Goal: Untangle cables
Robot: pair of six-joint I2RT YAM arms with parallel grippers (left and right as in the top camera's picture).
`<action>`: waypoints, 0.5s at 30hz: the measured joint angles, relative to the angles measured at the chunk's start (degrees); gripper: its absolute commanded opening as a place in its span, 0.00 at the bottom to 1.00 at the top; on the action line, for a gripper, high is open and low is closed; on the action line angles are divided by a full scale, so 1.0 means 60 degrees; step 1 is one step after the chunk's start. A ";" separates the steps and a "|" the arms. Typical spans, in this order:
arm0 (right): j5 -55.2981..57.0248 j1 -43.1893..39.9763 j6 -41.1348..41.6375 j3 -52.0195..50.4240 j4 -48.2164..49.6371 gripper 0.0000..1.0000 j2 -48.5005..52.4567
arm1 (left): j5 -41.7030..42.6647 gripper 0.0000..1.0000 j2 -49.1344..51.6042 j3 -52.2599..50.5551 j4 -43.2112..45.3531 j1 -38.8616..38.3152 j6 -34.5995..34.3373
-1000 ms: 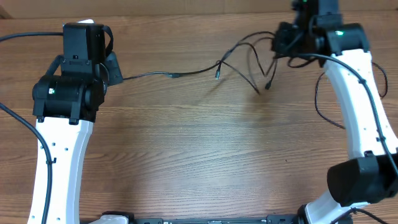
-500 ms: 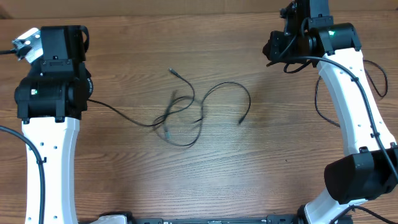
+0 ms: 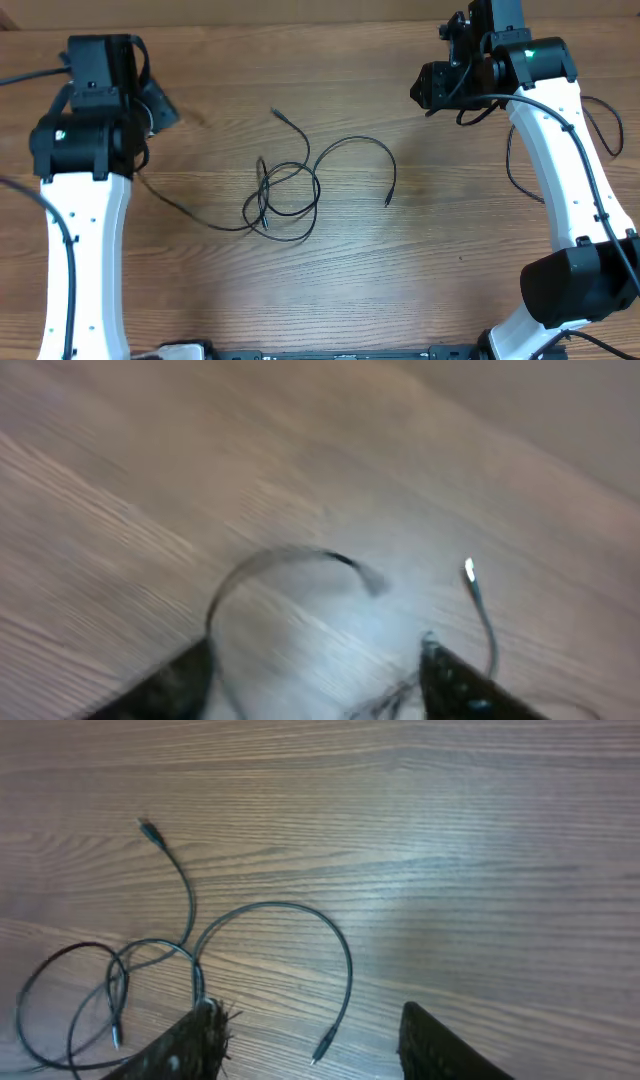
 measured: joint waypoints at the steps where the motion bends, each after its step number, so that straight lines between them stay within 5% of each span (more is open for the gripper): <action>1: 0.0044 0.0000 -0.0004 0.0000 -0.0036 0.55 0.0000 | 0.0226 0.75 0.0157 0.0000 -0.0138 0.0000 0.0127; 8: 0.0135 0.0000 -0.0033 0.0000 -0.0098 0.61 0.0000 | 0.2135 0.71 0.1388 0.0000 -0.1111 -0.0084 0.1075; 15: 0.0138 0.0000 -0.0033 0.0000 -0.0124 0.61 0.0000 | 0.2881 0.78 0.2368 0.0000 -0.2189 -0.0477 0.1399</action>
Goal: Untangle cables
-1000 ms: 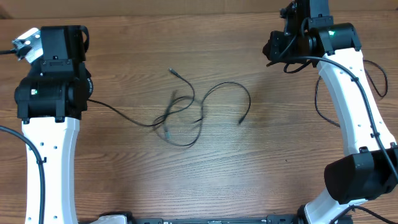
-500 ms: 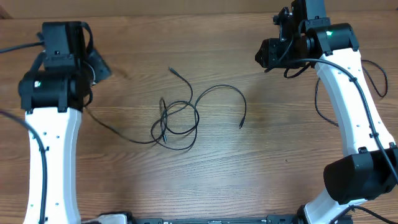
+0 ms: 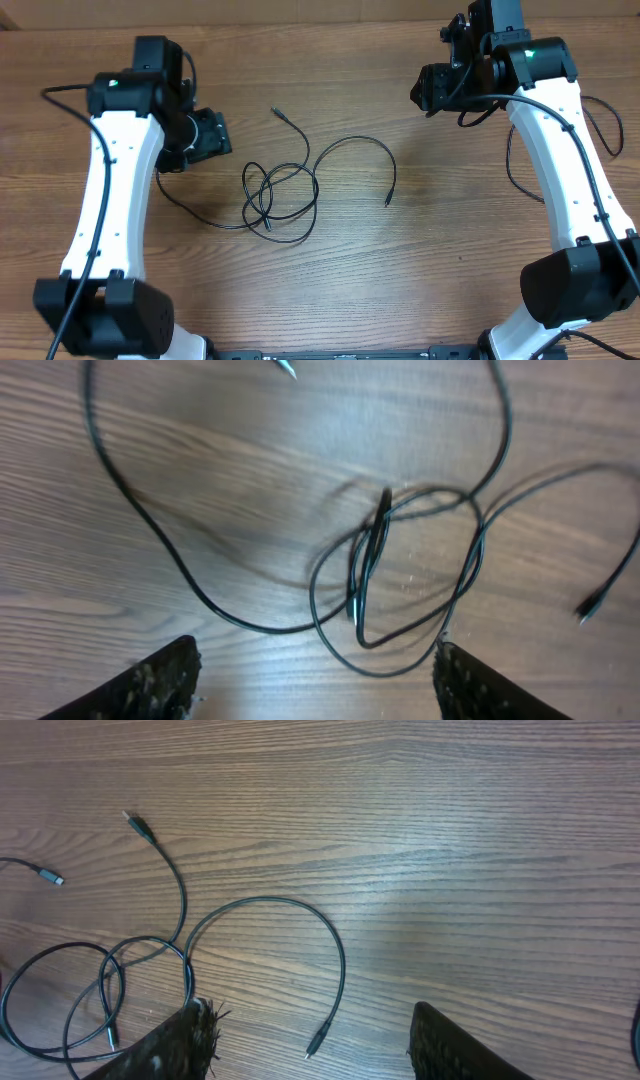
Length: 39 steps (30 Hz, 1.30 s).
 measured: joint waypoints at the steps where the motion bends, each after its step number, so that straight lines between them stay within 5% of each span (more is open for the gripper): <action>1: 0.0000 0.0000 0.0000 0.0000 -0.0004 0.61 0.0000 | 0.0036 0.78 0.0131 0.0000 -0.0047 -0.0058 0.0018; 6: 0.0000 0.0000 0.0000 0.0000 -0.0036 0.61 0.0000 | 0.0280 0.78 0.0980 0.0000 -0.0073 -0.0463 0.0055; 14: 0.0000 0.0000 0.0000 0.0000 -0.0080 0.61 0.0000 | 0.0495 0.63 0.2696 0.0004 -0.0066 -0.1016 0.0084; 17: 0.0000 0.0000 0.0000 0.0000 -0.0120 0.61 0.0000 | 0.0550 0.50 0.3322 0.0004 0.0011 -0.1118 0.0087; 22: 0.0004 0.0000 -0.0004 0.0000 -0.0127 0.61 0.0000 | 0.1067 0.04 0.3738 0.0004 0.0729 -0.1133 0.0200; 30: 0.0018 0.0000 0.0004 0.0000 -0.0138 0.61 0.0000 | 0.1705 0.04 0.3738 0.1453 0.0463 -0.1133 0.0426; 39: 0.0270 0.0000 0.0011 0.0000 -0.0153 0.67 0.0000 | 0.3435 0.04 0.3738 0.6572 0.0186 -0.1311 0.0980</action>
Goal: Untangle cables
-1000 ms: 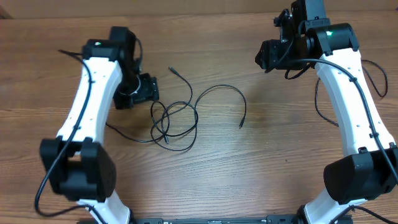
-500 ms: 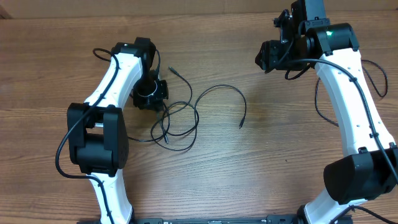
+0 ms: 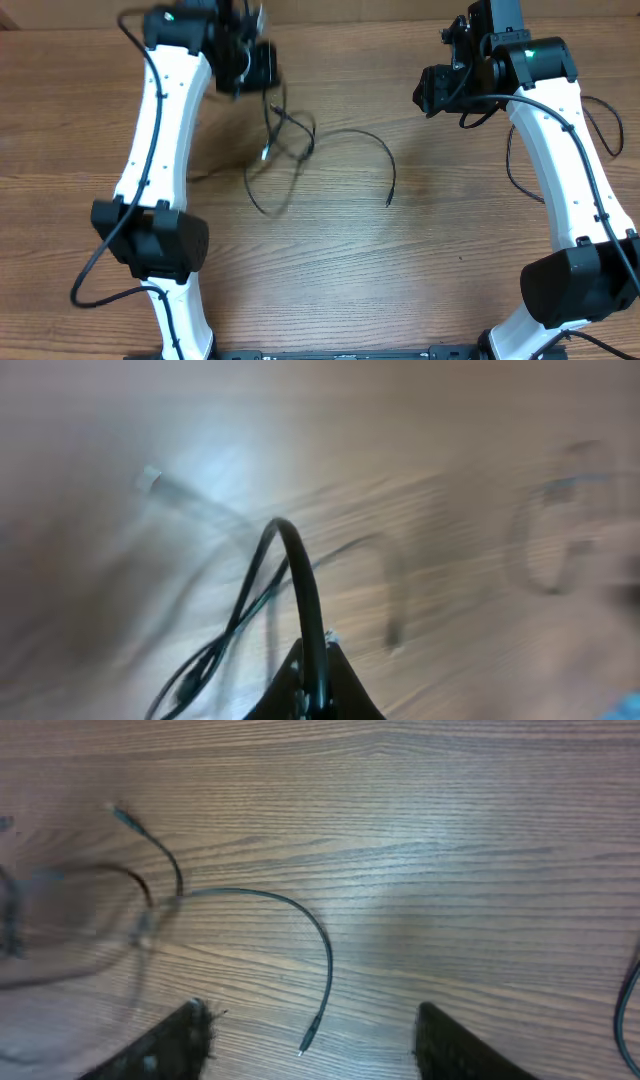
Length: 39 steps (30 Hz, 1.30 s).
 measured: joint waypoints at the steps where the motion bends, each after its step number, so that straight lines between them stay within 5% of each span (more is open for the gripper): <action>1: 0.0011 0.0000 -0.0011 0.0000 0.0000 0.68 0.0000 | 0.0233 0.04 0.0000 0.0550 0.0036 -0.0011 0.0040; 10: 0.0084 0.0000 -0.0015 0.0000 -0.0007 0.70 0.0000 | 0.1625 0.04 -0.0219 0.4466 -0.0674 -0.0073 0.0058; 22: 0.0087 0.0000 -0.0007 0.0000 -0.0076 0.74 0.0000 | 0.0106 0.05 -0.0270 0.4732 -0.1847 -0.0153 0.0222; 32: 0.0091 0.0000 -0.0015 0.0000 -0.0091 0.74 0.0000 | 0.2914 0.04 -0.0331 0.4728 0.2080 -0.0182 0.1067; 39: 0.0087 0.0000 -0.0011 0.0000 -0.0106 0.74 0.0000 | 0.2601 0.04 -0.0725 0.4728 0.2685 -0.0182 0.0809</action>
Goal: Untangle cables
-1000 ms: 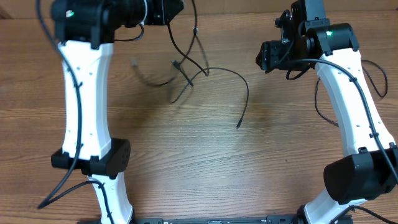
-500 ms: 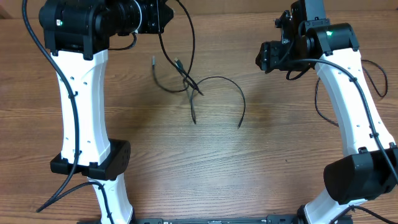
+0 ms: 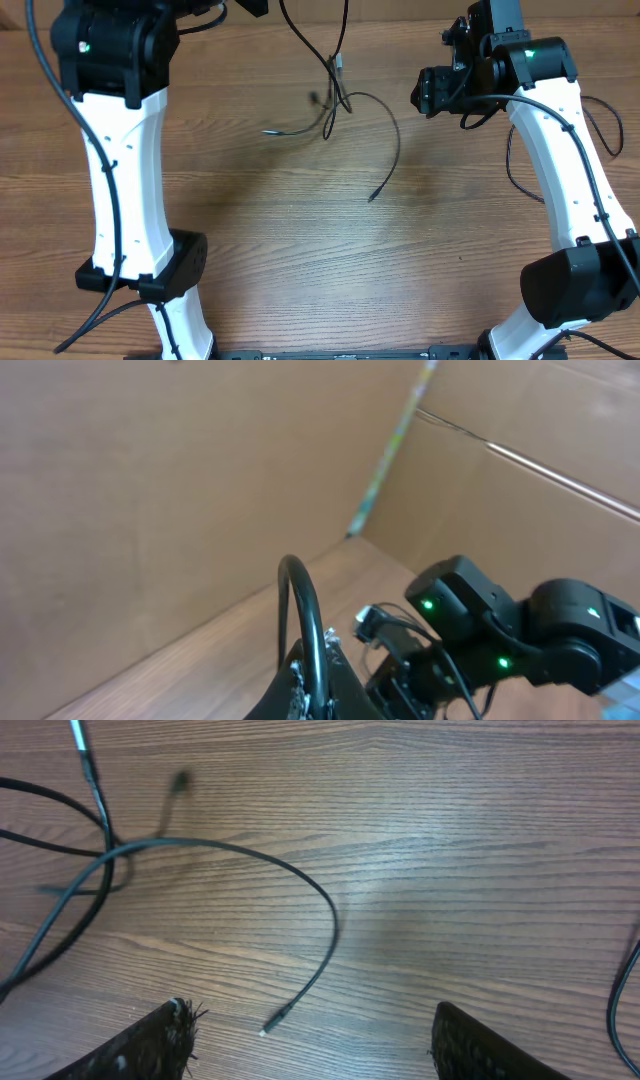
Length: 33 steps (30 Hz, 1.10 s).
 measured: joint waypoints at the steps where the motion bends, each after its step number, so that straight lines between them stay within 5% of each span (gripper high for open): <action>1: 0.0000 0.0000 0.0000 0.0000 0.0000 0.74 0.0000 | -0.0182 0.04 -0.0073 -0.0004 -0.0062 0.0000 -0.0036; 8: 0.0004 0.0000 -0.0004 0.0000 -0.0004 0.74 0.0000 | -0.1639 0.04 -0.0783 -0.0004 -0.0484 0.0004 -0.0608; 15: -0.0623 0.0000 -0.0058 0.0000 -0.0018 0.82 0.0000 | -0.2058 0.04 -0.1552 0.0029 0.0729 -0.0142 -0.0798; 26: -0.4014 0.0018 -0.1596 0.0000 -0.0215 0.85 0.0000 | -0.0018 0.04 -0.0590 0.0044 0.1807 -0.0455 -0.1151; 33: -0.3238 0.0018 -0.1800 0.0000 -0.0433 0.85 0.0000 | -0.3770 0.04 -0.0470 0.0004 -0.0095 -0.0572 -0.1009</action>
